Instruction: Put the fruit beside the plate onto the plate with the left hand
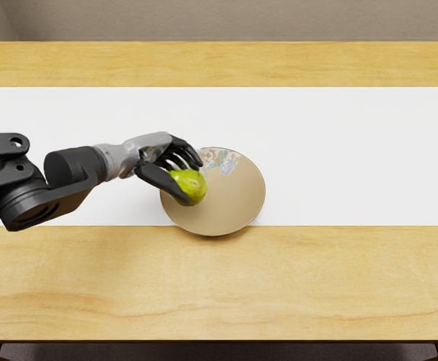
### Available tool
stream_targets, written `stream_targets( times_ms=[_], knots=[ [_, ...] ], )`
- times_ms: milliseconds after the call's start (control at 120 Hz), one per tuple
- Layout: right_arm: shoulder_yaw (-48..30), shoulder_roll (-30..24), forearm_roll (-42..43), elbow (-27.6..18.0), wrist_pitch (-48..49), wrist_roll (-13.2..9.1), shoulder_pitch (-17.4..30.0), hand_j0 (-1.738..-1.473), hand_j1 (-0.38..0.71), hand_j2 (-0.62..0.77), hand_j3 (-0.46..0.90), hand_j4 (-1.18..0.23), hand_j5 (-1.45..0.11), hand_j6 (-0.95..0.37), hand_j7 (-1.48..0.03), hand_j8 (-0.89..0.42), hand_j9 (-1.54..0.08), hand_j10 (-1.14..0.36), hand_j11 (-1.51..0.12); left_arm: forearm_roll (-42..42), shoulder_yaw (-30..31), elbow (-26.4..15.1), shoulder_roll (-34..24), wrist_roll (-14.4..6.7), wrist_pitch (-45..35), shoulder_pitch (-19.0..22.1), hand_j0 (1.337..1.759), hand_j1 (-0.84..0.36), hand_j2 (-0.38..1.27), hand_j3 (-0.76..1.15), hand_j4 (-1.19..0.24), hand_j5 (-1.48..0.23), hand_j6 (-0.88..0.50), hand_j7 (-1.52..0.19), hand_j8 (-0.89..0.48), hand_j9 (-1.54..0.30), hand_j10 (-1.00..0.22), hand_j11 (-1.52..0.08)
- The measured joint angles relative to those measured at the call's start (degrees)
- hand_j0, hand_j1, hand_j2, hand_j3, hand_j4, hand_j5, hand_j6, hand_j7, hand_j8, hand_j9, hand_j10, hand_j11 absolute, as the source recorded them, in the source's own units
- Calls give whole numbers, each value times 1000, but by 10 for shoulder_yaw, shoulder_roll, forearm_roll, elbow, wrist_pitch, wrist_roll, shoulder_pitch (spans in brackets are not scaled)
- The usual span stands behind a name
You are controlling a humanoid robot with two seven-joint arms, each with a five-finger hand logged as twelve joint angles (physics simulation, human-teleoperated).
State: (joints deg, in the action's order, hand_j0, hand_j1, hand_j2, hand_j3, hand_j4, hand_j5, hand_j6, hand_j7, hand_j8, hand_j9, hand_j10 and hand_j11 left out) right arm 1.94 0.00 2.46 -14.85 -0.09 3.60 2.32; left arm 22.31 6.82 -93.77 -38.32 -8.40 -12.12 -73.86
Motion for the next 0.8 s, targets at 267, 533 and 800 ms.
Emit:
stream_targets(
  times_ms=[267,533,800],
  knots=[
    [0,0,0,0,0,0,0,-1658,-326,-4,0,-19,-24,-19,-24,-19,-24,-19,-24,1,0,2,0,0,0,9,1658,-262,313,0,-571,-773,-475,-761,-435,-754,-536,-752],
    [0,0,0,0,0,0,0,-1658,-326,-4,0,-19,-24,-19,-24,-19,-24,-19,-24,2,-1,2,0,1,0,8,1658,-143,163,0,-433,-573,-402,-569,-381,-566,-424,-566],
    [0,0,0,0,0,0,0,-1658,-326,-4,0,-19,-24,-19,-24,-19,-24,-19,-24,2,-13,2,-4,1,0,6,1658,77,68,0,-233,-307,-225,-306,-219,-305,-202,-304]
  ],
)
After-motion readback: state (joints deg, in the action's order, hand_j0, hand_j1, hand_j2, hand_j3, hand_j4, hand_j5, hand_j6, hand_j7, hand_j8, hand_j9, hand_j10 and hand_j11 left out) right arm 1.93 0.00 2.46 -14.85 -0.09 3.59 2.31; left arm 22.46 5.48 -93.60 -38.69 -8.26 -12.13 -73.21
